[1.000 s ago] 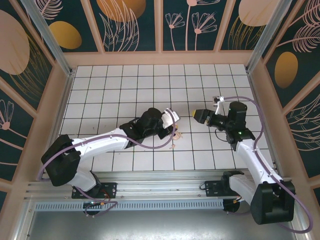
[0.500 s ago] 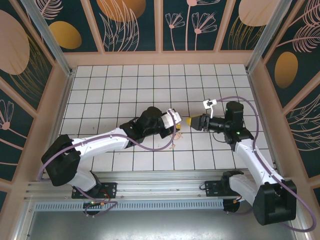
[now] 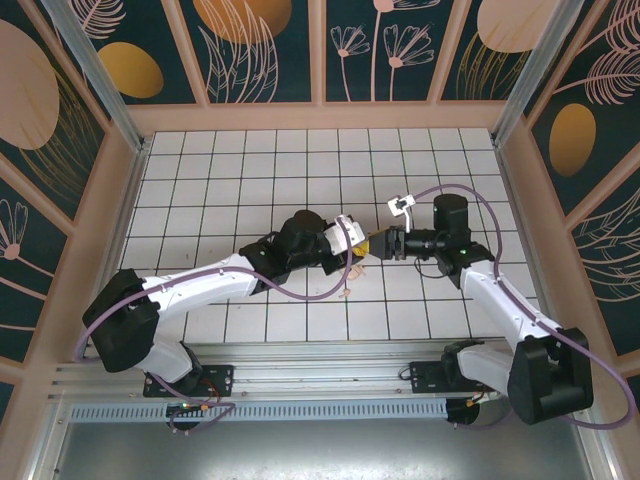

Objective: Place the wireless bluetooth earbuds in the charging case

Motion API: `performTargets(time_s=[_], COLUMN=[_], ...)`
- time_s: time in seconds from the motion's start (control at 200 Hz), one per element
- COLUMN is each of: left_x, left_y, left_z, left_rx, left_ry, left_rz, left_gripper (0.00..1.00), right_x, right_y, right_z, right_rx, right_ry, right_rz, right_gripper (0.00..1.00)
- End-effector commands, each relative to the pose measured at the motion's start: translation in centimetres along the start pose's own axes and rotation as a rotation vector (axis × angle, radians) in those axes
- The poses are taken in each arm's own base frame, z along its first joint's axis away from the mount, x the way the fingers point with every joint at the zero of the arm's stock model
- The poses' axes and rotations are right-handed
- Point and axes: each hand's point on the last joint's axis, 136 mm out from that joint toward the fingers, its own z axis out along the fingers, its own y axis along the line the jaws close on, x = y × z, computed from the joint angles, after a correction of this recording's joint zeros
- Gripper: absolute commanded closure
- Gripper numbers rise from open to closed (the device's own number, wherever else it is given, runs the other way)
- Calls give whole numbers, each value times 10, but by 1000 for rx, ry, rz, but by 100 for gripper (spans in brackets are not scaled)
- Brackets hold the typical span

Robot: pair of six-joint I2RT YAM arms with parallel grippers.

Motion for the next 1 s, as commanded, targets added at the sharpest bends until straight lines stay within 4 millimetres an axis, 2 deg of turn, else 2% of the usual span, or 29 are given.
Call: performTargets(time_s=[0.0,0.275,0.505,0.55,0.601,0.661,0.731,0.761,0.871,0.991], left_x=[-27,-36,-41,-41,-41,-39,-36,-36,-32,-28], left_y=[1,0,2,3,5,7,10,11,17,32], left_z=[-4,-10,-13,-13,-13,-13,-13,-13,-12,-17], left_rx=[12,21,11,6,-3,-22,-37,-44,-72,-106], left_ry=[-74,-116,-126,-123,-121,-121,-115,-109,-88,-88], left_rz=[11,-2,1,0,-4,-6,-9,-11,-32,-105], left_gripper=[61,61,59,55,45,22,13,3,1,1], right_x=[-8,-5,-4,-5,-6,-8,-11,-13,-23,-33], right_y=[8,3,8,9,9,7,3,1,-7,-15], right_z=[1,5,4,3,2,0,-3,-5,-15,-25], right_rx=[-26,-35,-52,-45,-34,-15,16,27,71,133], right_ry=[4,26,30,25,17,2,-25,-43,-116,-191], right_rz=[-51,-34,-65,-77,-89,-102,-112,-115,-116,-130], right_gripper=[52,56,68,70,71,71,72,72,73,75])
